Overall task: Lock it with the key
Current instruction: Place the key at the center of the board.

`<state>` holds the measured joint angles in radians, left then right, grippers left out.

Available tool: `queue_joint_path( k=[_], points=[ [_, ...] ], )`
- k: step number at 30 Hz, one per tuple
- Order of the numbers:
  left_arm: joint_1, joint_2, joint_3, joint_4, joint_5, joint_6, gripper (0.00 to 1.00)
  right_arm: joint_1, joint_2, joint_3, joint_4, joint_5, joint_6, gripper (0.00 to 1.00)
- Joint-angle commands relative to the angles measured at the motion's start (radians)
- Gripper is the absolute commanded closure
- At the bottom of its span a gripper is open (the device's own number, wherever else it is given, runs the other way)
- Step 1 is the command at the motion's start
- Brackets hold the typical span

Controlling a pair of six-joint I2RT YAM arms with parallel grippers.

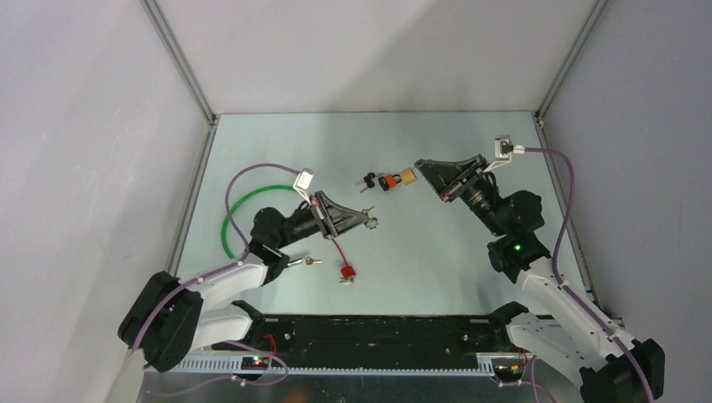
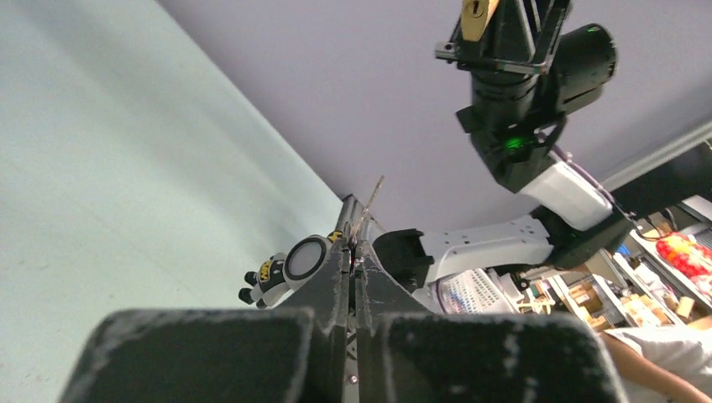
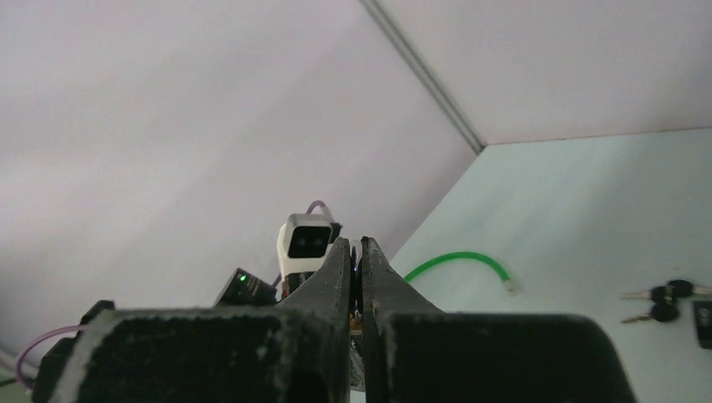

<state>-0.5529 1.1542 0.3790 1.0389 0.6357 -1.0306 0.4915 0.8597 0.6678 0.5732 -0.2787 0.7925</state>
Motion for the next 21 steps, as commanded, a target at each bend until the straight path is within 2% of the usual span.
queue_joint_path(
  k=[1, 5, 9, 17, 19, 21],
  points=[
    [-0.004, 0.06, 0.041, -0.067, -0.049, 0.075, 1.0, -0.085, -0.019, 0.047, -0.123, -0.022, -0.023, 1.0],
    [-0.072, 0.254, 0.169, -0.103, -0.082, 0.082, 1.0, -0.167, 0.011, 0.046, -0.363, -0.039, -0.118, 1.0],
    [-0.137, 0.488, 0.329, -0.108, -0.116, 0.052, 1.0, -0.231, 0.038, 0.005, -0.502, -0.02, -0.194, 1.0],
    [-0.282, 0.809, 0.55, -0.152, -0.242, -0.015, 1.0, -0.33, 0.151, -0.111, -0.485, -0.047, -0.201, 1.0],
    [-0.31, 0.874, 0.597, -0.209, -0.301, -0.02, 0.97, -0.338, 0.215, -0.114, -0.458, -0.036, -0.198, 1.0],
    [-0.316, 0.898, 0.61, -0.234, -0.333, -0.027, 0.88, -0.341, 0.263, -0.114, -0.436, -0.026, -0.189, 0.98]
  ],
)
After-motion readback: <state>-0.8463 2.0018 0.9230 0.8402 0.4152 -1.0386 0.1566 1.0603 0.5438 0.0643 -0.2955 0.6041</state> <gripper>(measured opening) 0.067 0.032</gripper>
